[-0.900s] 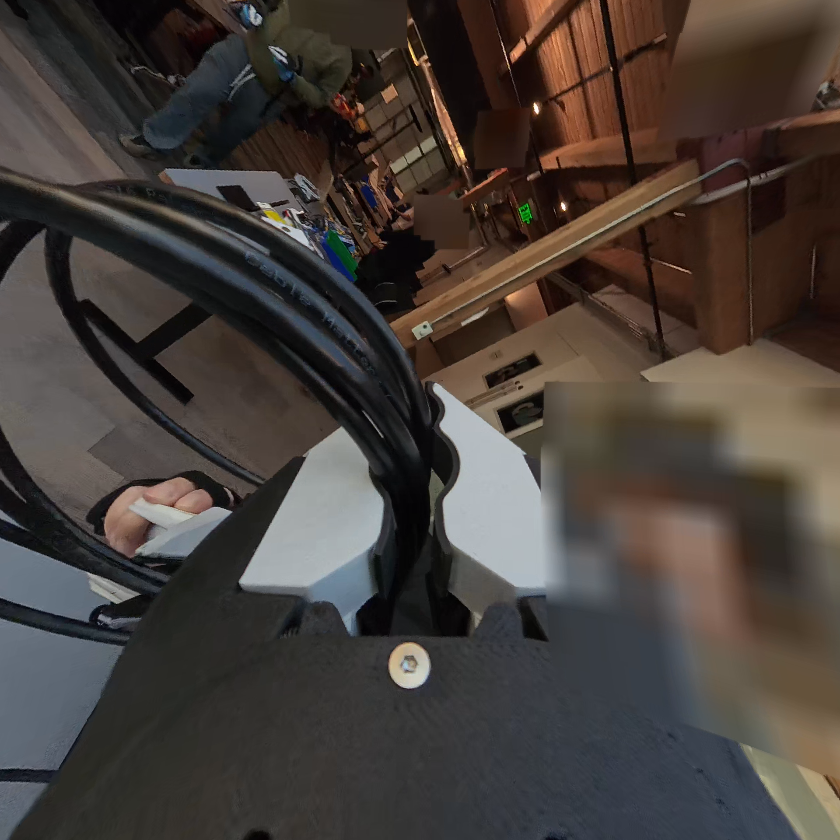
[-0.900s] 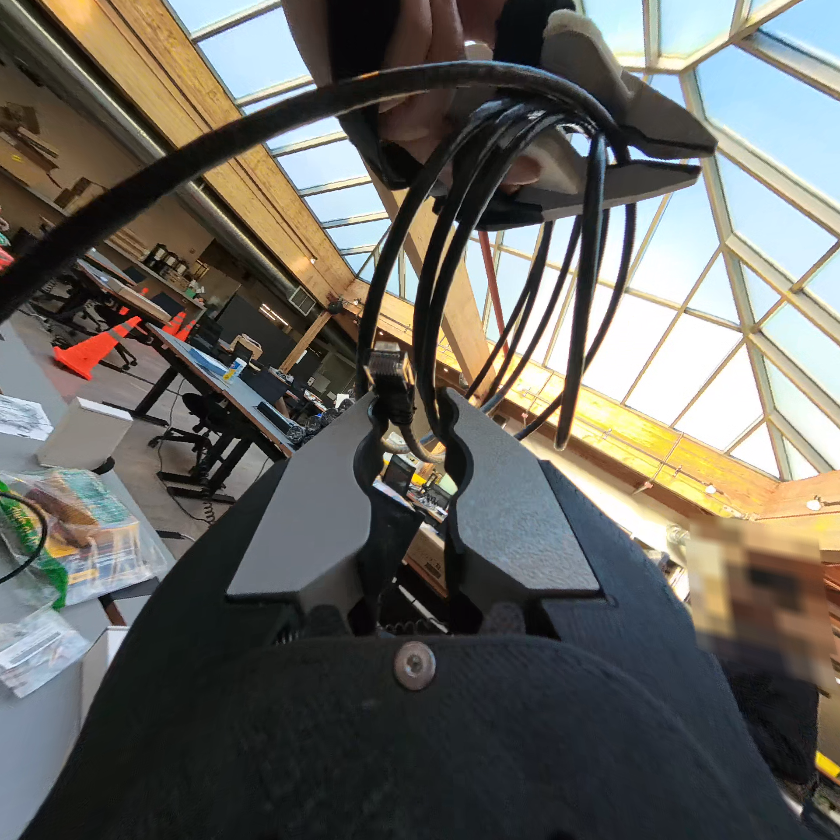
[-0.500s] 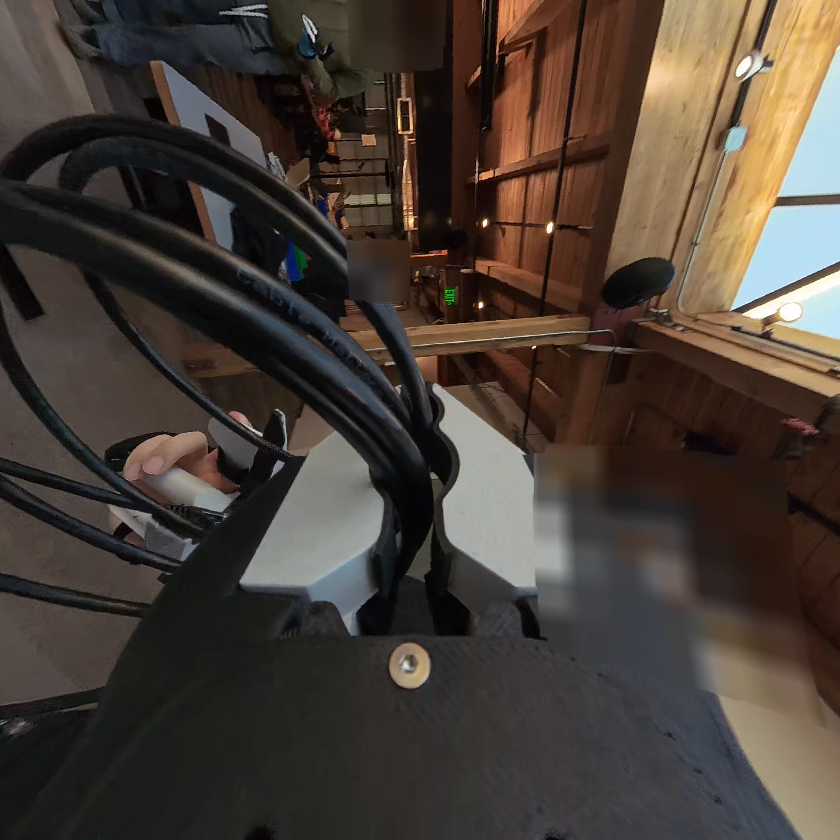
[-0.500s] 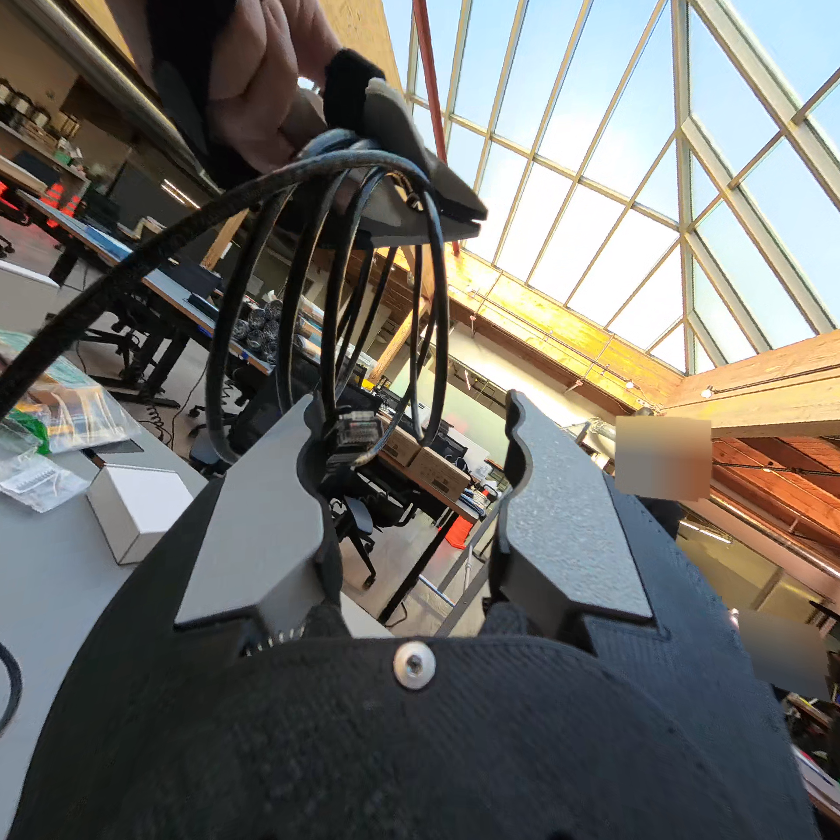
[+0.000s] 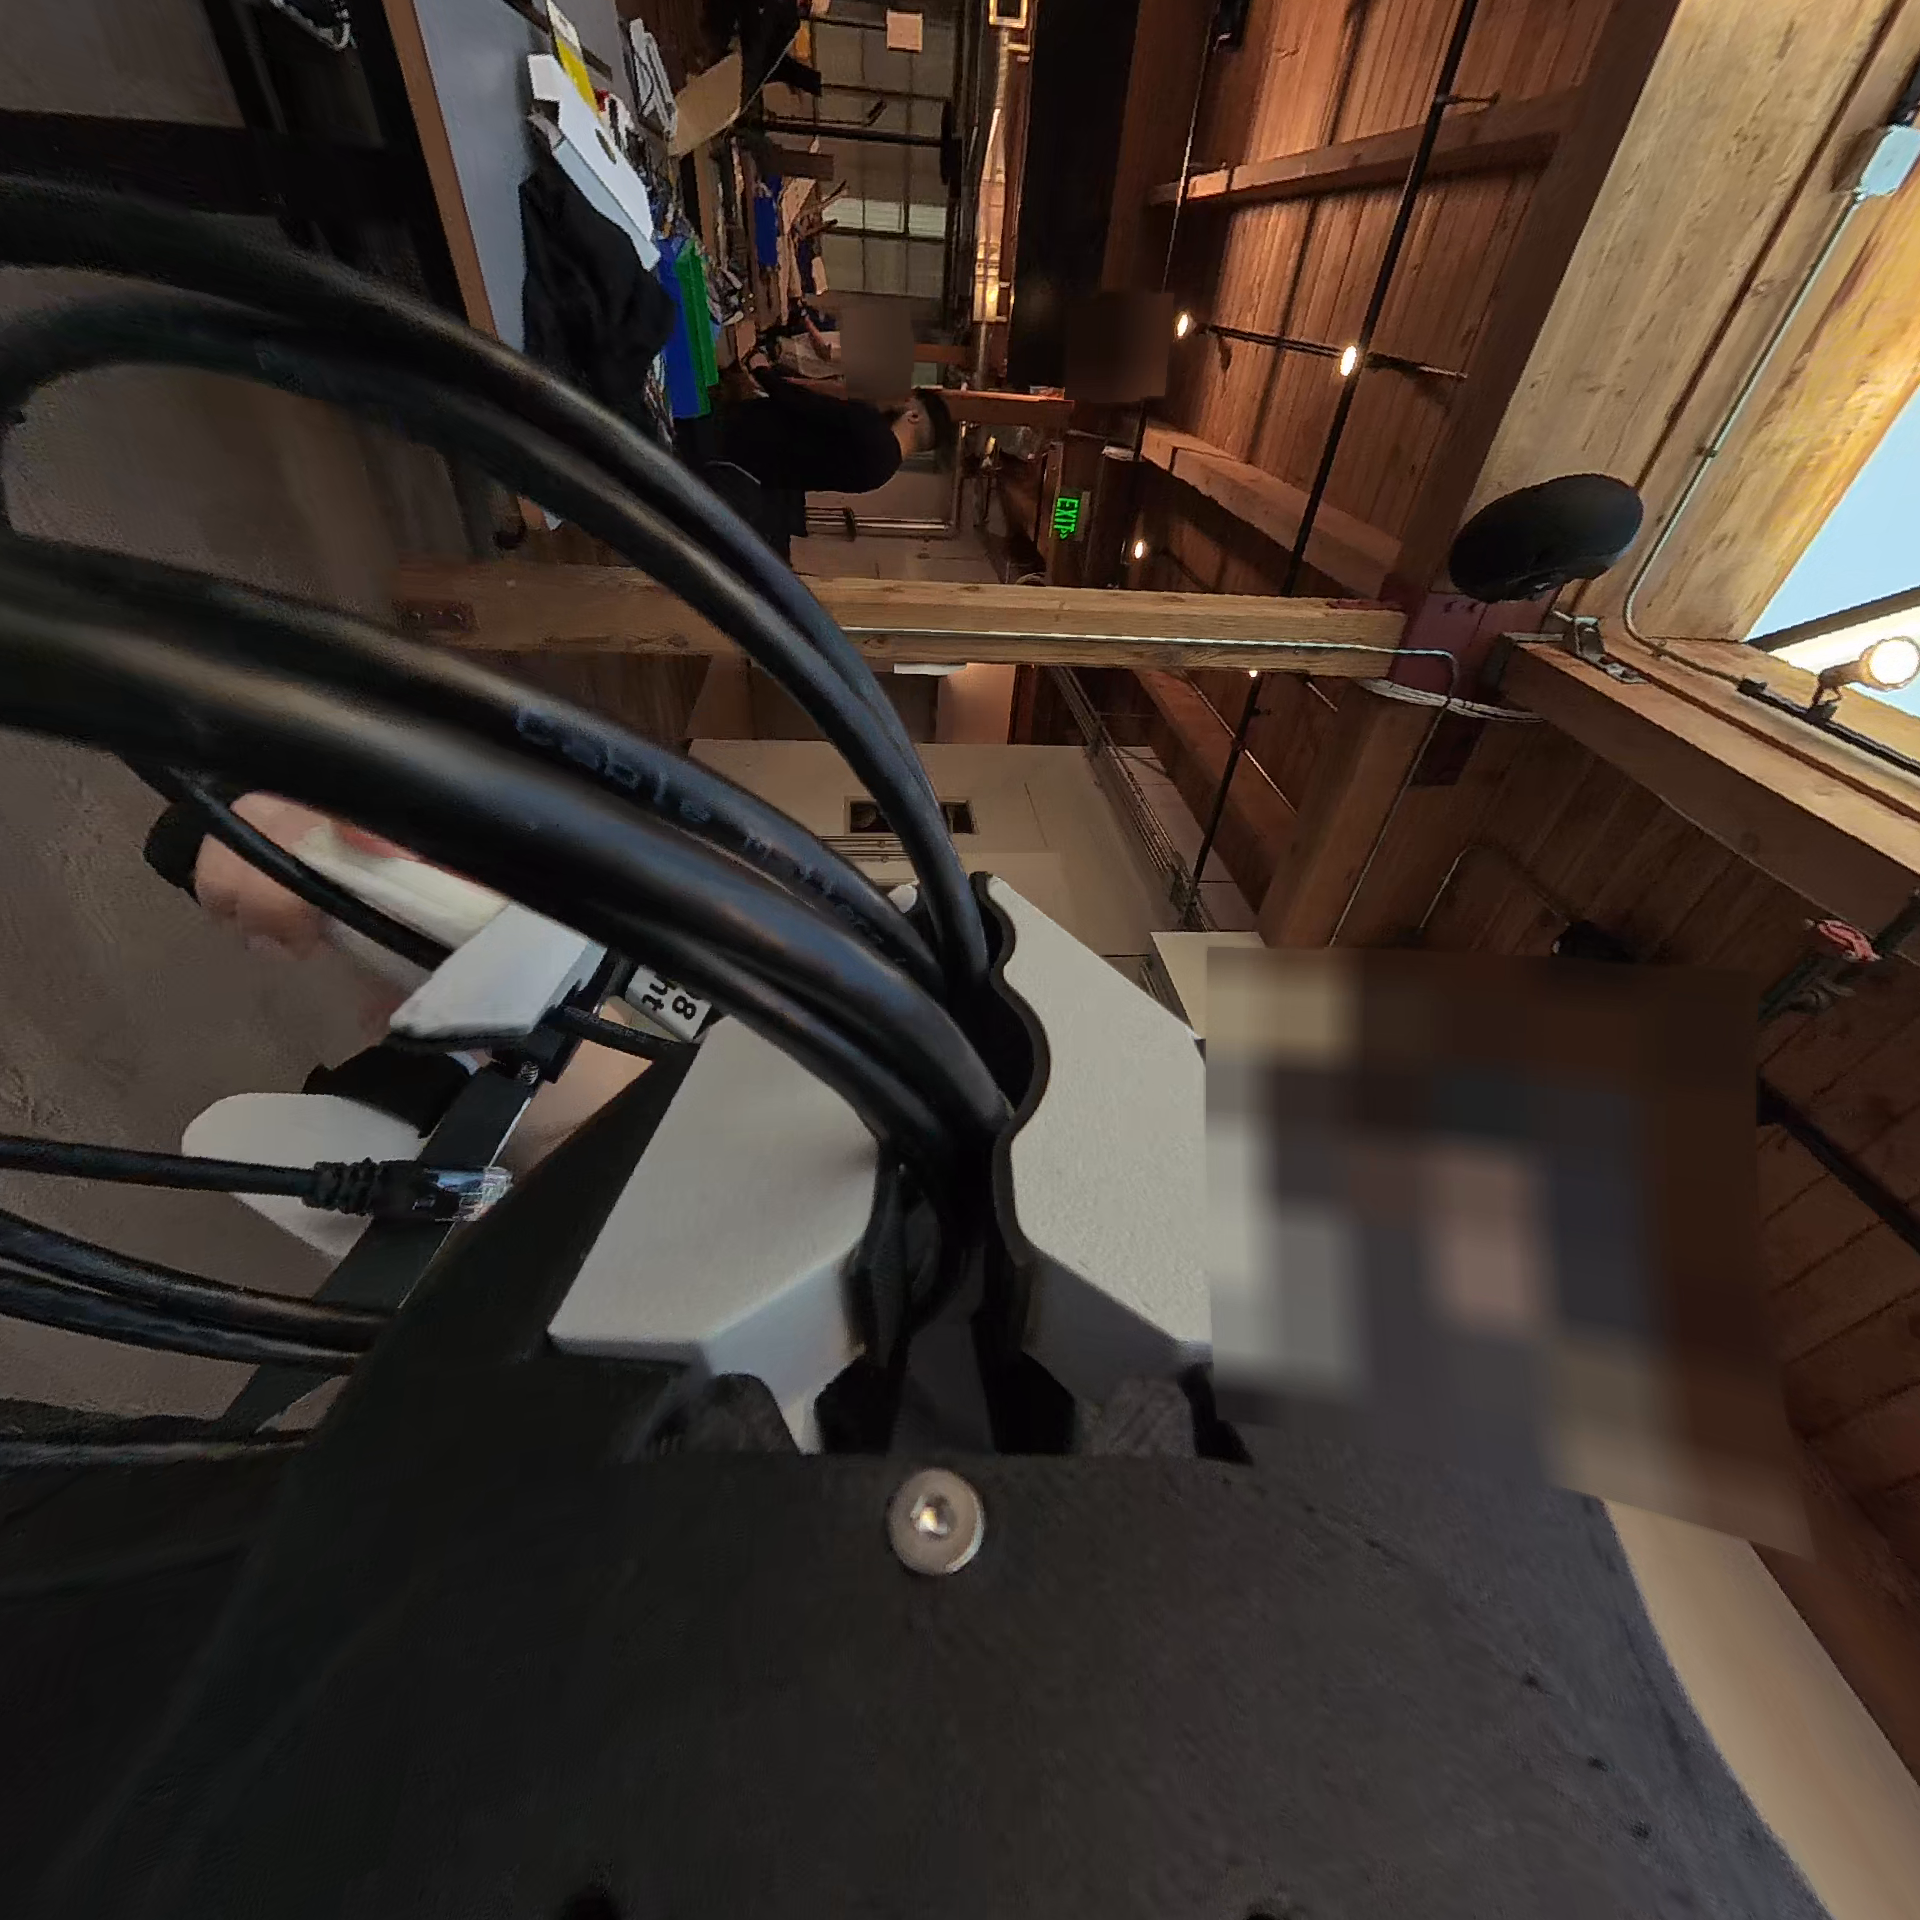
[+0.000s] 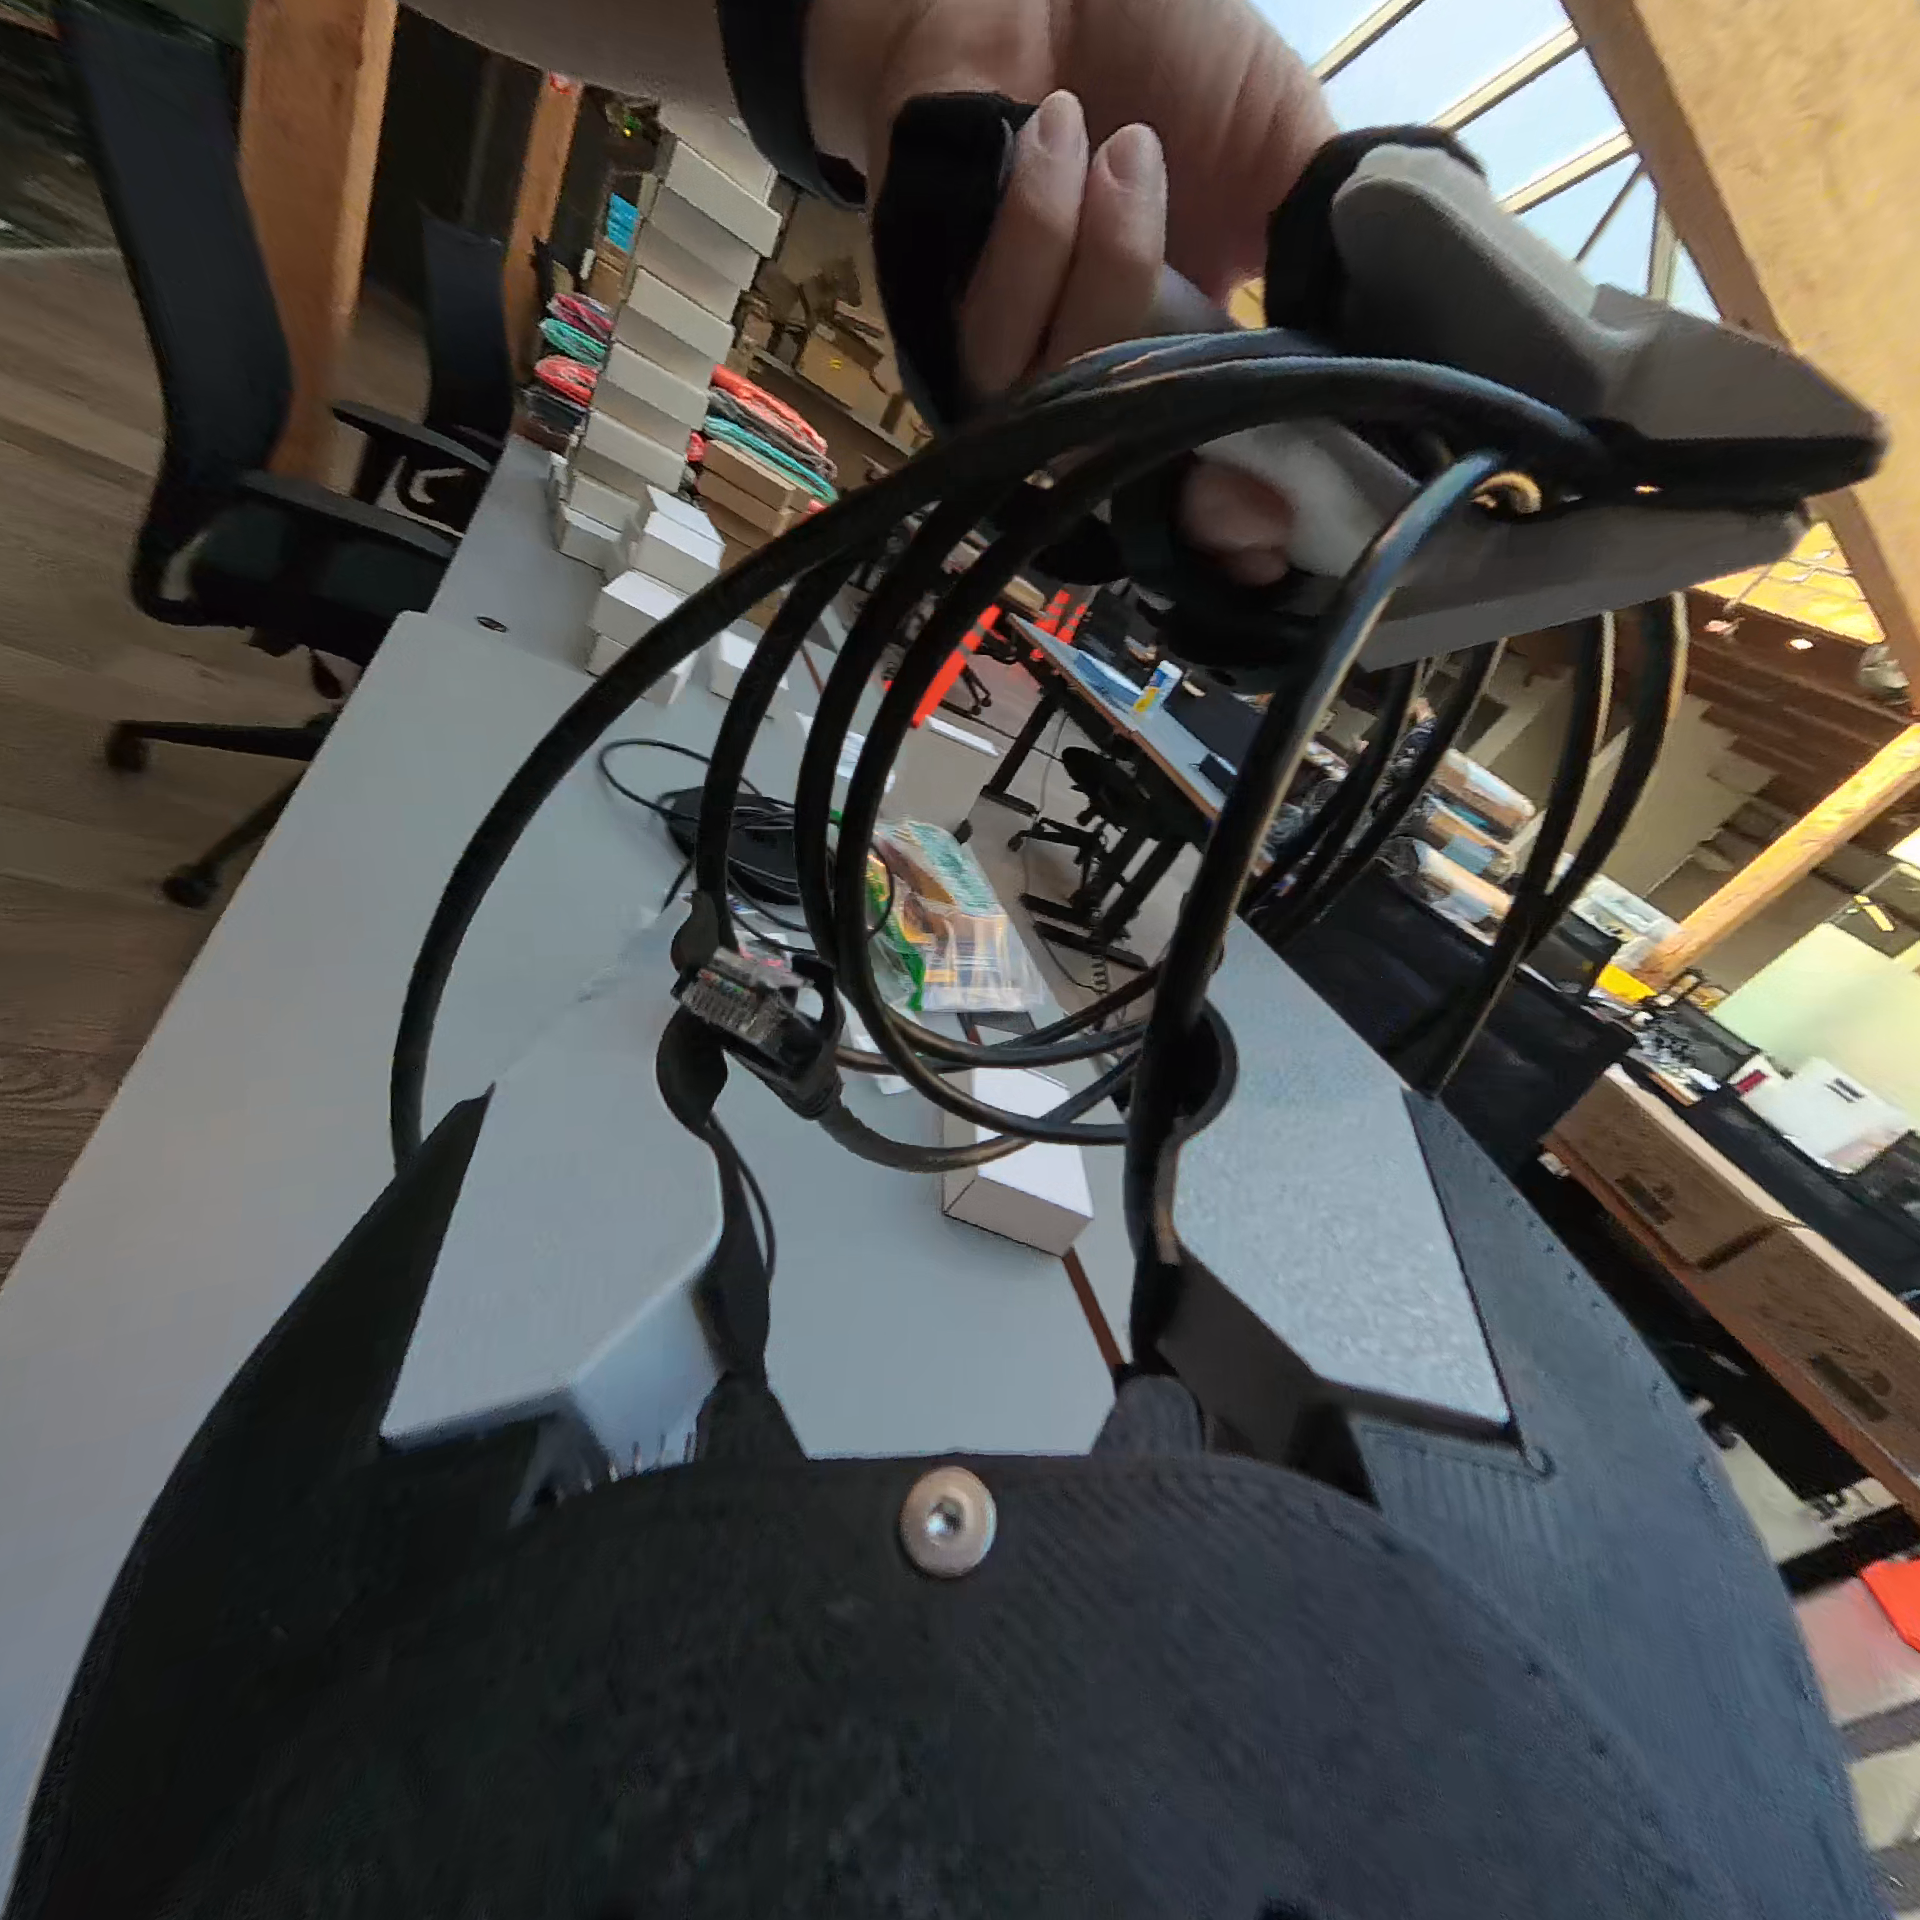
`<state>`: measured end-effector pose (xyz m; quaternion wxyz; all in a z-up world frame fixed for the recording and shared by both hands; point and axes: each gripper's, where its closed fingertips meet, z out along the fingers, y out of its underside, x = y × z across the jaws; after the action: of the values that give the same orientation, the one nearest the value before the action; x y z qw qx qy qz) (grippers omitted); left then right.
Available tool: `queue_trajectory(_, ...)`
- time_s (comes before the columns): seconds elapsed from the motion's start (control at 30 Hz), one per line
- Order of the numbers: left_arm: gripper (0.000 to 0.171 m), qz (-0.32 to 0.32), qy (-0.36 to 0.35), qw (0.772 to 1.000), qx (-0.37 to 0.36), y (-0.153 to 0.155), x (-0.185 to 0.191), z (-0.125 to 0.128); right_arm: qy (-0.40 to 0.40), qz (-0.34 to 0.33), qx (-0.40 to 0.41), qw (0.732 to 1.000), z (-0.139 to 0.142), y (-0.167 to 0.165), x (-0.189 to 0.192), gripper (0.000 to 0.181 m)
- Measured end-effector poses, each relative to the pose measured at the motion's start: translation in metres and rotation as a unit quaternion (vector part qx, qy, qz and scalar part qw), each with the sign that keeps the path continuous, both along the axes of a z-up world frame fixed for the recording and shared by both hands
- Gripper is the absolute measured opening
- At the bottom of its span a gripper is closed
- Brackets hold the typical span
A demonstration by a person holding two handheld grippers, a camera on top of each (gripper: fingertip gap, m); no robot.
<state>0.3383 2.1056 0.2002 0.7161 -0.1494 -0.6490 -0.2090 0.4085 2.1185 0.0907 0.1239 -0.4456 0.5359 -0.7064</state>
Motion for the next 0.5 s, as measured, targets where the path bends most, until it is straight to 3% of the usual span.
queue_trajectory(0.23, 0.004, -0.008, -0.023, 0.999, 0.023, 0.004, -0.005, -0.011, 0.06, 0.067, 0.048, 0.995, -0.019, 0.005, 0.039, 0.063)
queue_trajectory(0.33, 0.004, -0.005, -0.023, 0.999, 0.035, 0.0, -0.005, -0.011, 0.077, 0.047, 0.058, 0.994, -0.022, -0.003, 0.042, 0.052)
queue_trajectory(0.43, 0.006, 0.0, -0.012, 0.999, 0.051, -0.008, -0.003, -0.009, 0.078, 0.059, 0.104, 0.99, -0.023, -0.001, 0.043, 0.013)
queue_trajectory(0.5, 0.006, 0.008, 0.003, 0.996, 0.09, -0.018, -0.003, -0.005, 0.039, 0.083, 0.15, 0.984, -0.013, 0.003, 0.045, 0.011)
